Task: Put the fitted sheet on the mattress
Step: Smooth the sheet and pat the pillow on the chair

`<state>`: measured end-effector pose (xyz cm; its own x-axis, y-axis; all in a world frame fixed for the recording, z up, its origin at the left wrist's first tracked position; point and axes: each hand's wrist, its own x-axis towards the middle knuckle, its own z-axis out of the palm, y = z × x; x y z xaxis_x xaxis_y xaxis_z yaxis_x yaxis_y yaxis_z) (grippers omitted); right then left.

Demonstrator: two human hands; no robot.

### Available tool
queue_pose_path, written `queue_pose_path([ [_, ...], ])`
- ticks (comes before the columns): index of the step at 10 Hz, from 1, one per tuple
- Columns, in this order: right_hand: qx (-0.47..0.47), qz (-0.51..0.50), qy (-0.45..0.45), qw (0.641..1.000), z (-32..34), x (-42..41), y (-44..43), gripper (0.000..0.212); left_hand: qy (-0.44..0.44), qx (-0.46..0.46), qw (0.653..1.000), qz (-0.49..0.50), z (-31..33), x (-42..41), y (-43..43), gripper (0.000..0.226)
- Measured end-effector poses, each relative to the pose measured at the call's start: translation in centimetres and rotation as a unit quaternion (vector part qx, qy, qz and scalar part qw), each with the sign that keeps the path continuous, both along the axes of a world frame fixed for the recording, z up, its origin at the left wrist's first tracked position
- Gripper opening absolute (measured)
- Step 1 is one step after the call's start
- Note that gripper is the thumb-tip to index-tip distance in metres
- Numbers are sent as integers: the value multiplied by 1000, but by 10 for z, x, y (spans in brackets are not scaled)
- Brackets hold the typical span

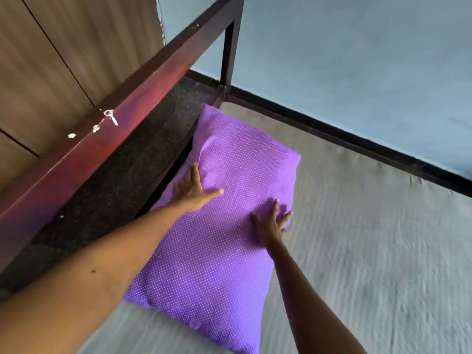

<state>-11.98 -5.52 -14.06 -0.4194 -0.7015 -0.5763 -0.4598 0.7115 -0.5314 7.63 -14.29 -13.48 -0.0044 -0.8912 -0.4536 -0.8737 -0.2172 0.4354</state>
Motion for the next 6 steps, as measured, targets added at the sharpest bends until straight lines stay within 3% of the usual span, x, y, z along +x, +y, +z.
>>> queue_pose_path([
  [1, 7, 37, 77, 996, -26, 12, 8, 74, -62, 8, 997, -48, -32, 9, 9, 114],
  [4, -1, 54, 76, 996, -37, 11, 18, 67, -173, -43, 984, -22, -39, -5, 27, 104],
  [5, -20, 108, 135, 985, -15, 11, 44, 65, -153, -113, 981, -24, -22, -18, 53, 88],
  [6, -78, 176, 224, 955, 6, 11, 80, 71, -117, -209, 963, -120, 2, -40, 88, 81],
])
